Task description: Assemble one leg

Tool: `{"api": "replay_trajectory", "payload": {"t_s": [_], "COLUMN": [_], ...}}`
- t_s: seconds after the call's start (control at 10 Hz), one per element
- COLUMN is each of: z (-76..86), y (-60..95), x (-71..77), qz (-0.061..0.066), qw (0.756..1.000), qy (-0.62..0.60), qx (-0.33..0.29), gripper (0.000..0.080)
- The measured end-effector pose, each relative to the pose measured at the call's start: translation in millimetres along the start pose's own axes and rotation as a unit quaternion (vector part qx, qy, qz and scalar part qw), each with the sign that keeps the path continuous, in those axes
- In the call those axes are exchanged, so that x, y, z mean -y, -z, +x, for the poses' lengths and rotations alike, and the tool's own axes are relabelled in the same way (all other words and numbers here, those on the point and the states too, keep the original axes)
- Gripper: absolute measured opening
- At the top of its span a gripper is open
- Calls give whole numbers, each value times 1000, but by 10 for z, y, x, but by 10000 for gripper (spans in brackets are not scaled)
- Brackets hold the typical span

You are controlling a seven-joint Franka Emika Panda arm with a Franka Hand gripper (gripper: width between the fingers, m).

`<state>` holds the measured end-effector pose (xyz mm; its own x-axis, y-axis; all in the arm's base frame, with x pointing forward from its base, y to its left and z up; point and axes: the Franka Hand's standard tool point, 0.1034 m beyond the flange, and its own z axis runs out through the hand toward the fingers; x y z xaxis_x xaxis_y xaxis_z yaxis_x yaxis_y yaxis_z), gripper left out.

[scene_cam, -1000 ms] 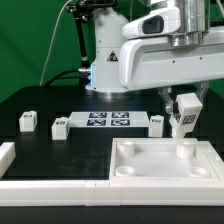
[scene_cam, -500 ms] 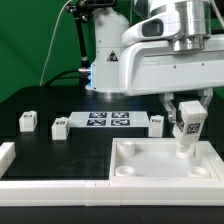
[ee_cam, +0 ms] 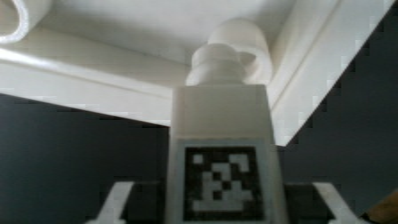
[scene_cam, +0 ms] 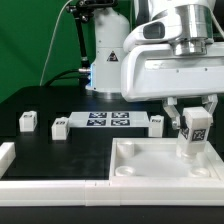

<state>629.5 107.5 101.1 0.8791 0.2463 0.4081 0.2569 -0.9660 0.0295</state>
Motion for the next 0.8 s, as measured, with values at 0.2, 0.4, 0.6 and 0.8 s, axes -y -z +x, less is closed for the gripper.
{"api": "replay_trajectory", "payload": {"t_s": [0.2,0.4,0.6,0.8], "z": [24,13,-15,-16], "y": [-35,-60,-91,-129], "x": [18,26,36,87], "qz": [-4,-3,-3,-3], "qw": [1000,1000,1000,1000], "qy": [2,3,3,7], "qx": [-17,-15,-13,-18], "gripper": [291,291,291,291]}}
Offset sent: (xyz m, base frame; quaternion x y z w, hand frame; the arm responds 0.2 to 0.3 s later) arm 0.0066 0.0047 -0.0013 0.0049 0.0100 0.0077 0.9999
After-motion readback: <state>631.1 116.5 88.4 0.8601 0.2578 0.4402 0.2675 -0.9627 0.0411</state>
